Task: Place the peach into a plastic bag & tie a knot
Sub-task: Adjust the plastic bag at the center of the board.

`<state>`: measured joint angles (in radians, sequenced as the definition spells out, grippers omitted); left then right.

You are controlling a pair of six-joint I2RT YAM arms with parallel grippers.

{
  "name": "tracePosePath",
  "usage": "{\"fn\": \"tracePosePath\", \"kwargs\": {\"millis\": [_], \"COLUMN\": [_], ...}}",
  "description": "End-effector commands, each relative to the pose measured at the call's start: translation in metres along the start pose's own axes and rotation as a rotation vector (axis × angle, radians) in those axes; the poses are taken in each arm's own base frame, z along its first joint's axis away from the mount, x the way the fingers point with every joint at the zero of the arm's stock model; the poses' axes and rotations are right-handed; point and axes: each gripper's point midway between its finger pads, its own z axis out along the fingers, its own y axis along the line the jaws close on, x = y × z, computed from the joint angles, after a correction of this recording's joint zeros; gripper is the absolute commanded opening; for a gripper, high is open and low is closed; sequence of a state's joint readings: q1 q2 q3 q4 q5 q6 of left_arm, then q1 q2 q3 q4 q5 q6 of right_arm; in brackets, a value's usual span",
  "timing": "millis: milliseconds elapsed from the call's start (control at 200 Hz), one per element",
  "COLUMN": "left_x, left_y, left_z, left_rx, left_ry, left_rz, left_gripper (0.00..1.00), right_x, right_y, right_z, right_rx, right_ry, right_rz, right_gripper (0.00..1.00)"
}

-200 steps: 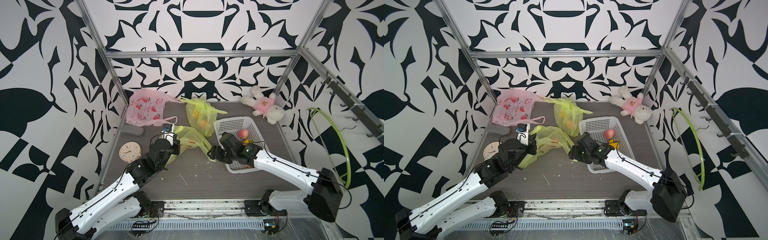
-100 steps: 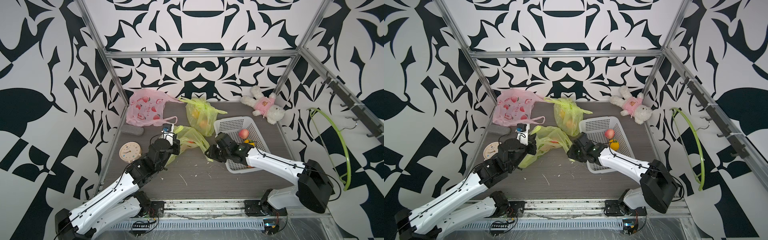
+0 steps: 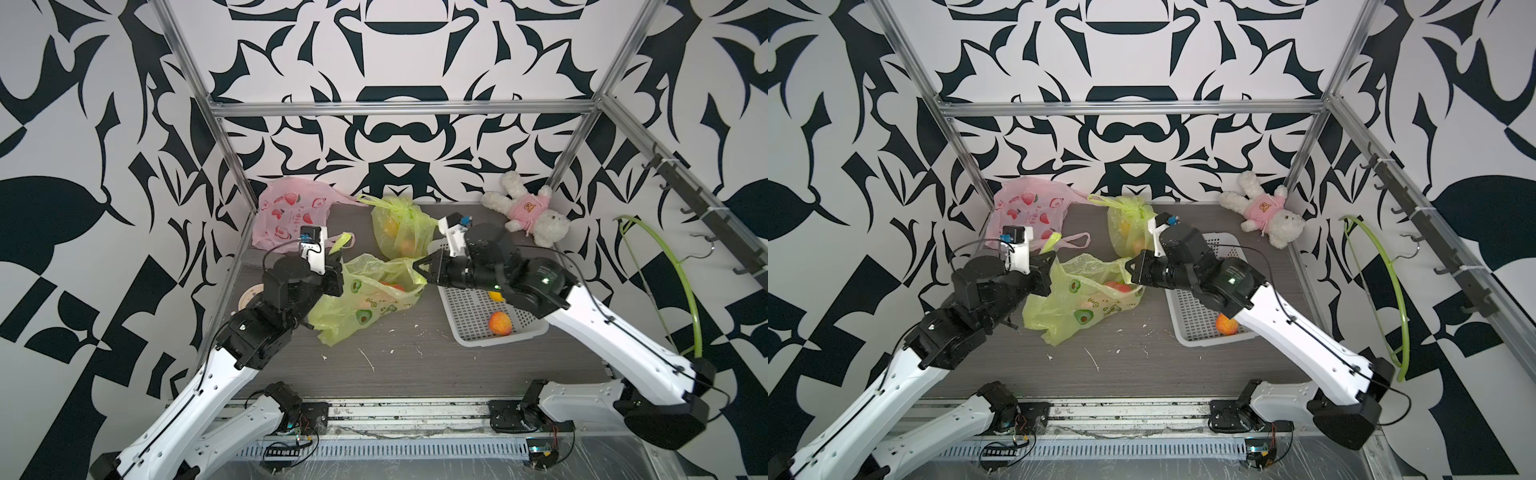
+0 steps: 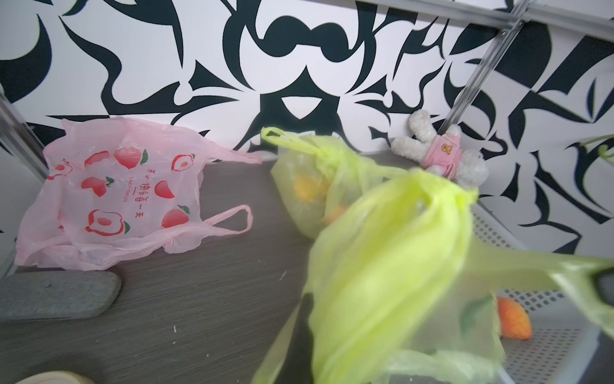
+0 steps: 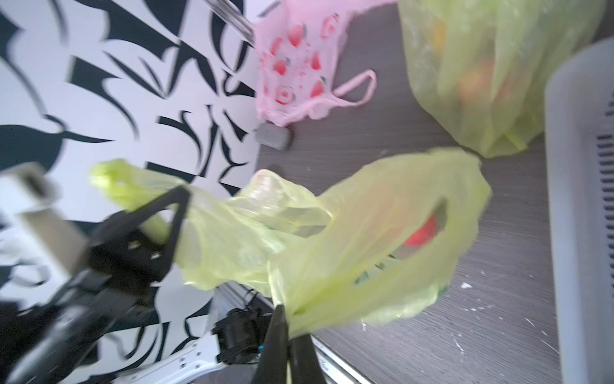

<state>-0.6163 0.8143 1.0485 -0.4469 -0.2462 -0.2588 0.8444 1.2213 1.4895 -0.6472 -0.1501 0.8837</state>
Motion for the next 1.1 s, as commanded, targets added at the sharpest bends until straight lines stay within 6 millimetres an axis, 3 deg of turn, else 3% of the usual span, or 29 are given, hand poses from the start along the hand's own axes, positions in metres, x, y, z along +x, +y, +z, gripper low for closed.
{"fn": "tracePosePath", "kwargs": {"millis": [0, 95, 195, 385, 480, 540, 625, 695, 865, 975, 1095], "left_x": [0.020, 0.029, 0.044, 0.060, 0.061, 0.060, 0.058, 0.056, 0.052, 0.046, 0.041], "left_y": [-0.017, -0.020, -0.023, -0.045, -0.055, -0.059, -0.063, -0.065, -0.068, -0.073, -0.076], "left_z": [-0.003, 0.008, 0.024, 0.039, 0.041, 0.042, 0.042, 0.041, 0.042, 0.041, 0.039], "left_rx": [0.182, 0.291, 0.368, 0.548, 0.630, 0.659, 0.687, 0.702, 0.729, 0.759, 0.782], "left_ry": [0.169, 0.242, 0.270, 0.295, 0.323, 0.335, 0.340, 0.338, 0.342, 0.344, 0.346], "left_rz": [-0.047, -0.123, -0.180, -0.254, -0.279, -0.289, -0.292, -0.292, -0.291, -0.292, -0.292], "left_gripper": [0.00, 0.00, 0.00, 0.00, 0.00, 0.00, 0.00, 0.00, 0.00, 0.00, 0.00], "right_x": [0.014, 0.008, 0.000, -0.020, -0.032, -0.043, -0.060, -0.074, -0.088, -0.069, -0.048], "right_y": [0.017, 0.036, 0.026, -0.050, -0.078, -0.084, -0.068, -0.051, 0.003, 0.039, 0.057], "right_z": [-0.015, -0.012, 0.000, 0.049, 0.061, 0.058, 0.047, 0.033, 0.007, 0.016, 0.033], "right_rx": [-0.054, -0.118, -0.089, 0.064, 0.151, 0.204, 0.185, 0.166, 0.016, -0.116, -0.152], "right_ry": [0.093, 0.099, 0.063, 0.045, 0.039, 0.004, -0.048, -0.092, -0.133, -0.049, 0.031], "right_rz": [0.012, 0.034, 0.043, 0.106, 0.050, -0.009, -0.088, -0.144, -0.237, -0.277, -0.320], "right_gripper": [0.00, 0.00, 0.00, 0.00, 0.00, 0.21, 0.51, 0.62, 0.67, 0.66, 0.66]}}
